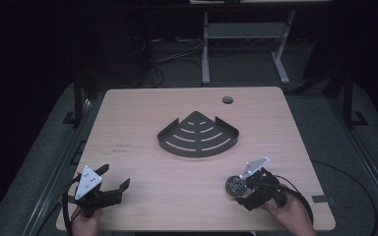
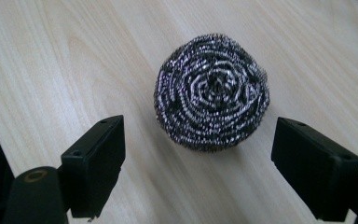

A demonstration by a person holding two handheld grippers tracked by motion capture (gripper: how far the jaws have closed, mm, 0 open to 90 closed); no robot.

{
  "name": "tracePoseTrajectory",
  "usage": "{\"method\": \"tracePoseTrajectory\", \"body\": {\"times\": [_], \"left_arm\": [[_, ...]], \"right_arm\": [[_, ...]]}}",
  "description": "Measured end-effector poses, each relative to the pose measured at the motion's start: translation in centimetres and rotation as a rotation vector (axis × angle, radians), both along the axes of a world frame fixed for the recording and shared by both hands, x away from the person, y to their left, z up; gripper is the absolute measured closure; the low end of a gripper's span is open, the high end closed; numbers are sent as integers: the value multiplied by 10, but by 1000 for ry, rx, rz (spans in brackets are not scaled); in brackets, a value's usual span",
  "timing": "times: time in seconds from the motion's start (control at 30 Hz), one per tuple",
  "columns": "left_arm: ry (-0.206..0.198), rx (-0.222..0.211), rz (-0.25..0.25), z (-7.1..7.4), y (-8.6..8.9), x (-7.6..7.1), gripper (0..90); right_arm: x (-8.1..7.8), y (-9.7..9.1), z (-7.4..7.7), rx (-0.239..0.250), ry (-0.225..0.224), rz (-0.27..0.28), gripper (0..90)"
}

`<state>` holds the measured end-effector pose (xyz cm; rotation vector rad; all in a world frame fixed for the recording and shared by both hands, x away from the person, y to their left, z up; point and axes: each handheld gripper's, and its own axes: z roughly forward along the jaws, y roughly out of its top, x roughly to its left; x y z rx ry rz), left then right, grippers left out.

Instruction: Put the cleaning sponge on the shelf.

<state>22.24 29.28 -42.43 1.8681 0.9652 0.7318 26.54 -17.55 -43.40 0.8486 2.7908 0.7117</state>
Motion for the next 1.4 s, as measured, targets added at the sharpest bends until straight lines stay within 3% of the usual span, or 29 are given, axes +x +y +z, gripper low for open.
{"method": "tracePoseTrajectory", "body": {"times": [0.63, 1.4], "left_arm": [[-2, -8, 4, 1, 2, 0, 137], [-4, -10, 9, 1, 3, 0, 138]], "right_arm": [[17, 16, -2, -59, 22, 34, 206], [23, 24, -3, -88, 45, 63, 297]]}}
